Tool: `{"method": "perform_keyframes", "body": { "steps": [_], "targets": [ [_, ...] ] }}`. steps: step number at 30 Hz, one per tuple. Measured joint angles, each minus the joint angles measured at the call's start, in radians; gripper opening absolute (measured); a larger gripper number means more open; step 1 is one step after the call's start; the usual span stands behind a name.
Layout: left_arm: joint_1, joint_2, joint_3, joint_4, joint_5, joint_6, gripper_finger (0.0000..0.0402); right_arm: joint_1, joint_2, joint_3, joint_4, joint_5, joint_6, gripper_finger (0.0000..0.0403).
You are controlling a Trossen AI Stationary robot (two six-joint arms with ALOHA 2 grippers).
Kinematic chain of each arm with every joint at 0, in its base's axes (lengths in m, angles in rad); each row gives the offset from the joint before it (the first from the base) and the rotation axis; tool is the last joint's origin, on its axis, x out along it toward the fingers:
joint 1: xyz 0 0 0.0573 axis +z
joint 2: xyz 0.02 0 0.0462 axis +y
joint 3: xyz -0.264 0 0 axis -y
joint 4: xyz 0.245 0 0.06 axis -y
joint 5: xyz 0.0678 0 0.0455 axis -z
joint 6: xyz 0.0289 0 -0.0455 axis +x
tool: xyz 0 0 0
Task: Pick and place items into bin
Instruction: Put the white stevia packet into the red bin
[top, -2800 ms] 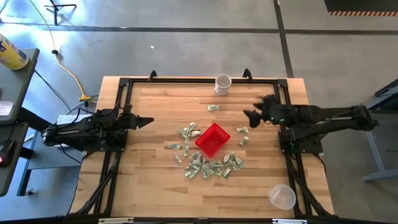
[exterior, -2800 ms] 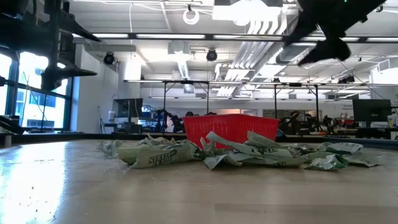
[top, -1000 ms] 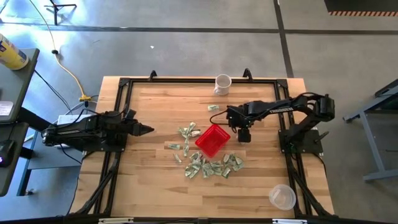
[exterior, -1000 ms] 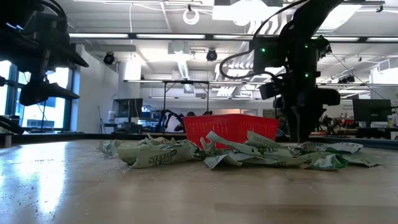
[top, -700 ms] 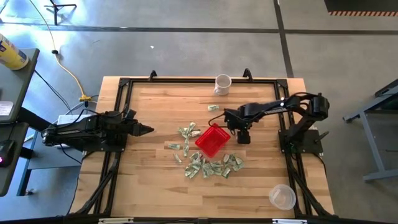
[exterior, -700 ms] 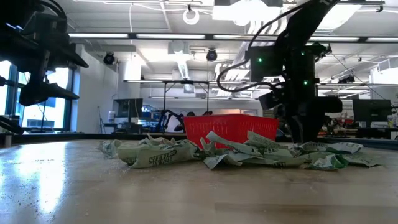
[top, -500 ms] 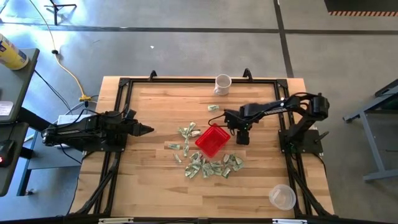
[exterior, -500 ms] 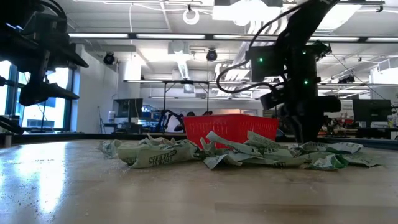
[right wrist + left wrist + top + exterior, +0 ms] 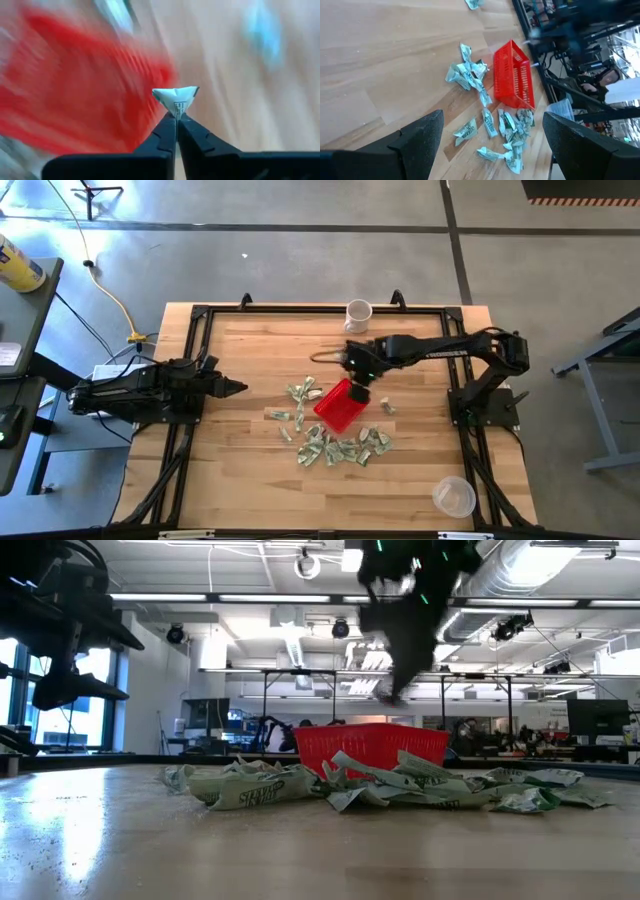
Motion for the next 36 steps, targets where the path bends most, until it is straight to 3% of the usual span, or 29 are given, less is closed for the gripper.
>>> {"method": "perform_keyframes", "body": {
  "steps": [6, 13, 15, 18, 22, 26, 28, 32, 34, 36],
  "targets": [
    [0.0, 0.0, 0.0, 0.001, -0.036, 0.0, 0.0374, 0.045, 0.052, 0.087, 0.043, -0.165, -0.038, 0.0038],
    [0.0, 0.0, 0.0, 0.001, -0.036, -0.001, 0.0374, 0.114, 0.188, 0.088, -0.058, -0.145, 0.06, 0.0138],
    [0.0, 0.0, 0.0, 0.001, -0.036, -0.001, 0.0374, 0.126, 0.196, 0.099, -0.127, -0.088, 0.111, 0.0168],
    [0.0, 0.0, 0.0, 0.001, -0.059, 0.009, 0.0374, 0.153, 0.154, 0.105, -0.159, 0.032, 0.053, 0.0202],
    [0.0, 0.0, 0.0, 0.01, -0.107, 0.01, 0.0374, 0.24, 0.043, 0.107, -0.191, 0.315, -0.053, 0.0226],
    [0.0, 0.015, 0.0, 0.066, -0.097, 0.033, 0.0374, 0.311, -0.035, 0.107, -0.293, 0.552, -0.056, 0.0233],
    [0.0, 0.049, -0.001, 0.196, 0.024, 0.192, 0.0374, 0.337, -0.057, 0.107, -0.365, 0.594, -0.005, 0.0233],
    [-0.001, 0.2, 0.002, 0.525, 0.487, 0.574, 0.0374, 0.375, -0.064, 0.107, -0.487, 0.586, 0.139, 0.0232],
    [0.0, 0.274, 0.004, 0.6, 0.61, 0.581, 0.0374, 0.386, -0.064, 0.106, -0.519, 0.55, 0.2, 0.0233],
    [0.0, 0.334, 0.009, 0.638, 0.651, 0.488, 0.0374, 0.391, -0.065, 0.106, -0.542, 0.48, 0.26, 0.0233]
  ]
}}
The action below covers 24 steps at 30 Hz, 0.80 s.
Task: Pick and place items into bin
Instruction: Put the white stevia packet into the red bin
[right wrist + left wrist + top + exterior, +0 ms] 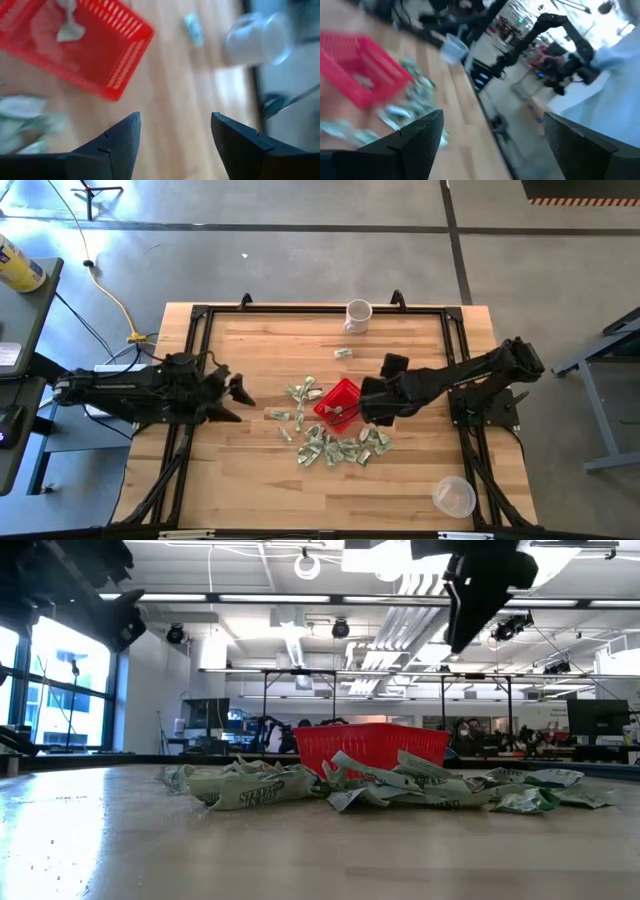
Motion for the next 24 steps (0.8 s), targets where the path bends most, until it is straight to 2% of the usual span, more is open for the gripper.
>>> {"method": "perform_keyframes", "body": {
  "steps": [3, 6, 9, 16, 19, 22, 24],
  "targets": [
    [0.0, 0.062, 0.001, 0.033, -0.004, -0.19, 0.0374, 0.001, 0.0, 0.0, -0.023, -0.096, 0.096, 0.023],
    [0.0, 0.102, 0.001, 0.053, -0.051, -0.339, 0.0374, 0.002, 0.0, 0.0, -0.034, -0.118, 0.166, 0.0229],
    [0.001, 0.13, 0.001, 0.056, -0.089, -0.419, 0.0374, 0.001, 0.0, 0.0, -0.035, -0.119, 0.195, 0.0229],
    [0.001, 0.157, 0.001, 0.053, -0.211, -0.448, 0.0374, -0.004, 0.0, 0.0, -0.036, -0.129, 0.199, 0.0229],
    [0.001, 0.177, 0.001, 0.013, -0.228, -0.348, 0.0373, -0.017, 0.0, 0.0, -0.041, -0.138, 0.224, 0.0228],
    [0.001, 0.239, 0.001, -0.034, -0.26, -0.258, 0.0363, -0.037, 0.003, -0.023, -0.075, -0.194, 0.221, 0.0228],
    [0.0, 0.299, 0.004, -0.054, -0.223, -0.194, 0.0357, -0.045, 0.005, -0.063, -0.108, -0.245, 0.22, 0.0229]
  ]
}}
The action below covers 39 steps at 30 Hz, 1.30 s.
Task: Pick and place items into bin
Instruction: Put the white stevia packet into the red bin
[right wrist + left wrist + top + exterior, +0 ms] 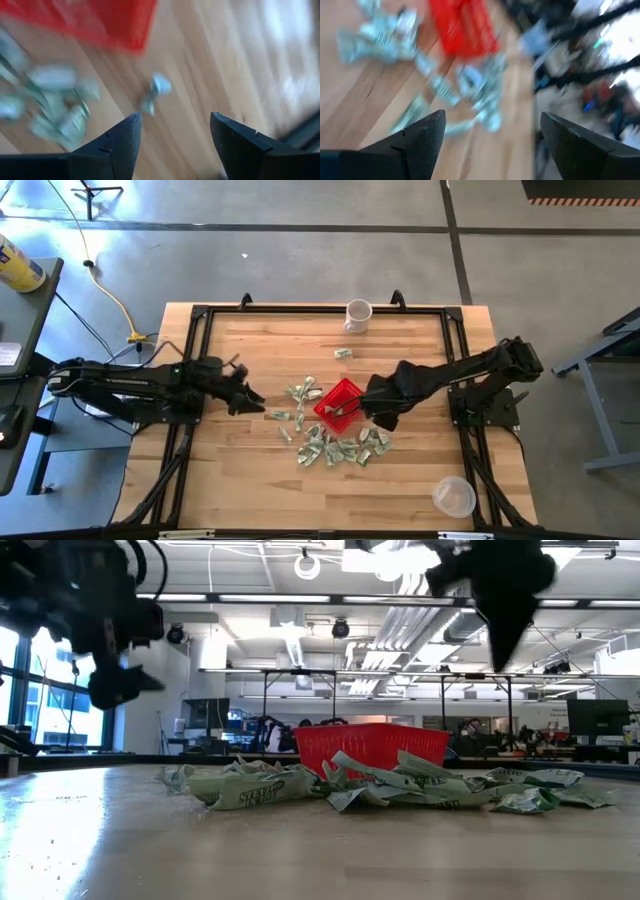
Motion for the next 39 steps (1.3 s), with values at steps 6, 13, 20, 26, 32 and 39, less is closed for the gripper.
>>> {"method": "perform_keyframes", "body": {
  "steps": [6, 13, 20, 26, 32, 39],
  "targets": [
    [-0.124, 0.249, 0.2, -0.22, -0.065, 0.474, 0.0353, 0.052, -0.043, -0.166, 0.017, 0.01, -0.003, 0.0225],
    [-0.16, 0.487, 0.434, -0.311, -0.215, 0.726, 0.0353, 0.101, -0.168, -0.368, 0.121, 0.015, 0.087, 0.0225],
    [-0.138, 0.66, 0.458, -0.403, -0.172, 0.804, 0.0353, 0.103, -0.311, -0.511, 0.213, 0.066, 0.166, 0.0224],
    [-0.162, 0.802, 0.458, -0.338, -0.373, 0.798, 0.0353, 0.104, -0.385, -0.555, 0.26, 0.08, 0.175, 0.0225],
    [-0.142, 0.896, 0.464, -0.292, -0.369, 0.798, 0.0317, 0.105, -0.399, -0.556, 0.266, 0.122, 0.107, 0.0225],
    [-0.142, 0.896, 0.482, -0.303, -0.359, 0.772, 0.0171, 0.105, -0.399, -0.56, 0.261, 0.155, 0.045, 0.0225]
  ]
}}
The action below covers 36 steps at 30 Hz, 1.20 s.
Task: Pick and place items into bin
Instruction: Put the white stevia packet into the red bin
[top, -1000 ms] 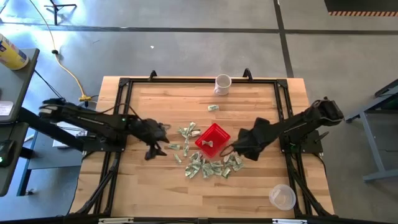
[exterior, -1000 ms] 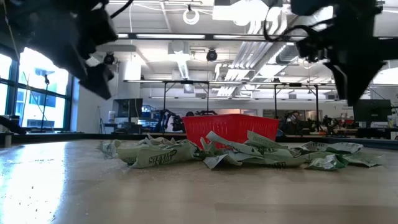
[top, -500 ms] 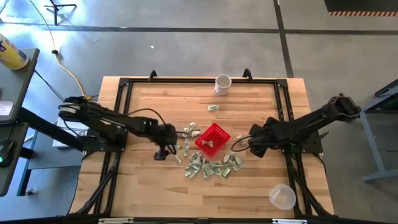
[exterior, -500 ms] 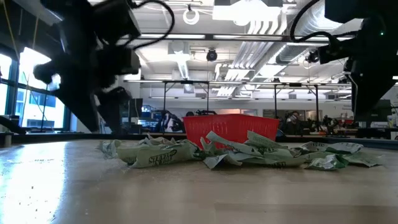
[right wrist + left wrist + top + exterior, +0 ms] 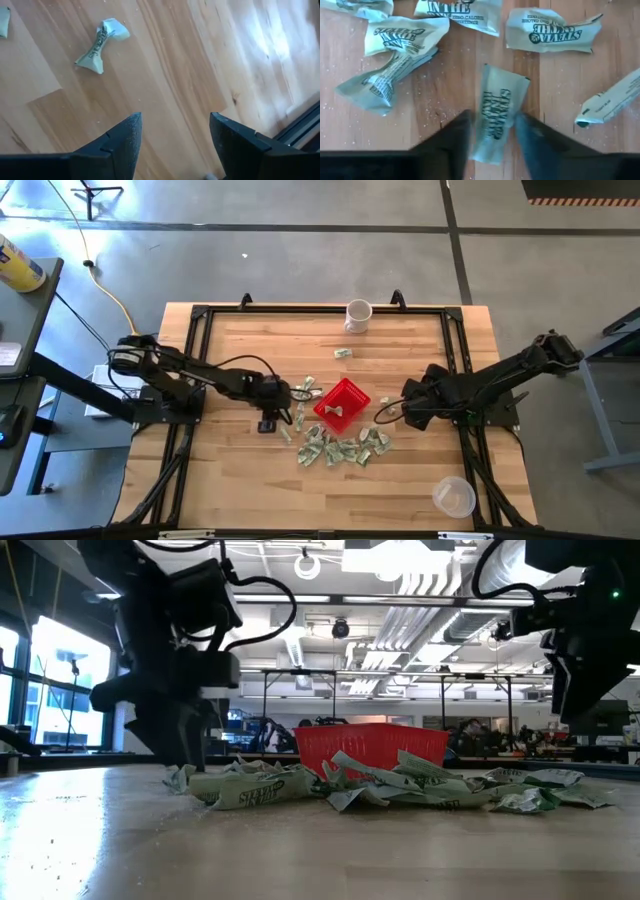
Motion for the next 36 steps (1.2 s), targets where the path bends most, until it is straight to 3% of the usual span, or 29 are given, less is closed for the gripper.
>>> {"method": "perform_keyframes", "body": {
  "steps": [5, 6, 10, 12, 16, 20, 24, 27, 33, 36],
  "targets": [
    [0.013, 0.008, 0.128, -0.114, 0.027, 0.016, 0.0035, 0.014, -0.039, 0.0, -0.039, 0.025, 0.107, 0.0218],
    [0.022, 0.006, 0.179, -0.14, 0.031, 0.026, 0.0023, 0.023, -0.059, 0.0, -0.061, 0.035, 0.152, 0.0215],
    [0.071, 0.005, 0.41, -0.305, 0.021, 0.092, 0.0037, 0.062, -0.155, 0.0, -0.165, 0.083, 0.331, 0.0203],
    [0.091, 0.003, 0.516, -0.287, 0.022, 0.133, 0.004, 0.075, -0.202, 0.0, -0.198, 0.089, 0.362, 0.0199],
    [0.135, 0.043, 0.629, -0.173, 0.081, 0.213, 0.0021, 0.076, -0.246, 0.0, -0.202, 0.094, 0.338, 0.0195],
    [0.16, 0.191, 0.685, -0.159, 0.182, 0.179, 0.0023, 0.069, -0.24, 0.0, -0.189, 0.108, 0.346, 0.0196],
    [0.125, 0.353, 0.731, -0.123, 0.238, 0.126, 0.0065, 0.071, -0.219, 0.0, -0.153, 0.094, 0.352, 0.0197],
    [0.097, 0.422, 0.783, -0.211, 0.182, 0.104, 0.0118, 0.075, -0.203, 0.0, -0.152, 0.059, 0.347, 0.0197],
    [0.077, 0.387, 0.935, -0.591, 0.044, 0.079, 0.0225, 0.095, -0.169, 0.001, -0.088, 0.016, 0.174, 0.0197],
    [0.076, 0.325, 0.965, -0.653, 0.01, 0.076, 0.0259, 0.09, -0.129, 0.001, 0.024, 0.012, 0.006, 0.0198]
  ]
}}
